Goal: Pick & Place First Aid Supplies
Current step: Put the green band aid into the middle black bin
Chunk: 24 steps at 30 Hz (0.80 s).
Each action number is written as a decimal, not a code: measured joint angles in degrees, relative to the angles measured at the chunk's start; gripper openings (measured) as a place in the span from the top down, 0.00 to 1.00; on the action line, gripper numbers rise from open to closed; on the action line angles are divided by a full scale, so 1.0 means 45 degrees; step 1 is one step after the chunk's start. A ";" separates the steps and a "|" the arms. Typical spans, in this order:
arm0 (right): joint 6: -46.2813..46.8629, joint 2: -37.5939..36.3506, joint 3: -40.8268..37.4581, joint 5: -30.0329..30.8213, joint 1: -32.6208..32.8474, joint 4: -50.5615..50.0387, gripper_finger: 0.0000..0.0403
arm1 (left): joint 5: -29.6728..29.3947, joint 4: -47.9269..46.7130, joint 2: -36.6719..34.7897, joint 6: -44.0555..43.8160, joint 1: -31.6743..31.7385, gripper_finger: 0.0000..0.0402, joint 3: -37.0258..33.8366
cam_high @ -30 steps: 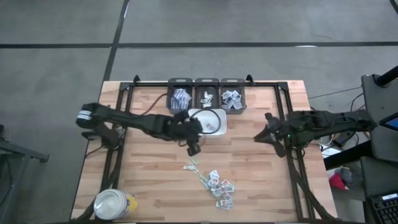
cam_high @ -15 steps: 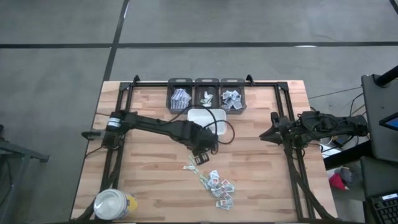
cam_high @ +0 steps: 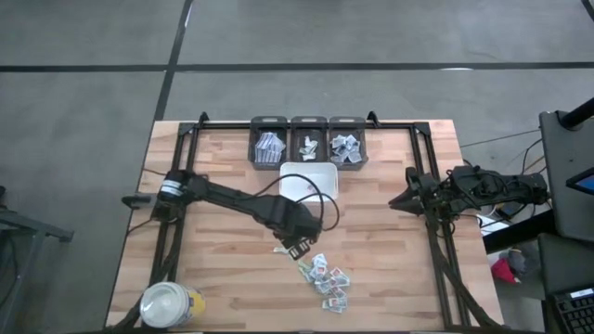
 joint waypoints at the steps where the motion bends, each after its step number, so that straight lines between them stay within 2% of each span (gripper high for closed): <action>1: 0.0000 -0.0002 0.0000 -0.0002 0.0000 -0.0009 0.87 | -0.0001 0.0133 0.0000 -0.0095 -0.0022 0.66 -0.0163; 14: 0.0000 0.0003 0.0000 -0.0065 0.0000 -0.0034 0.87 | -0.0099 0.2947 0.0000 -0.1573 0.0117 0.66 -0.3090; 24: 0.0124 0.0003 -0.0320 -0.0065 -0.0004 -0.0067 0.87 | -0.0297 0.3762 0.0000 -0.2070 0.0258 0.66 -0.3901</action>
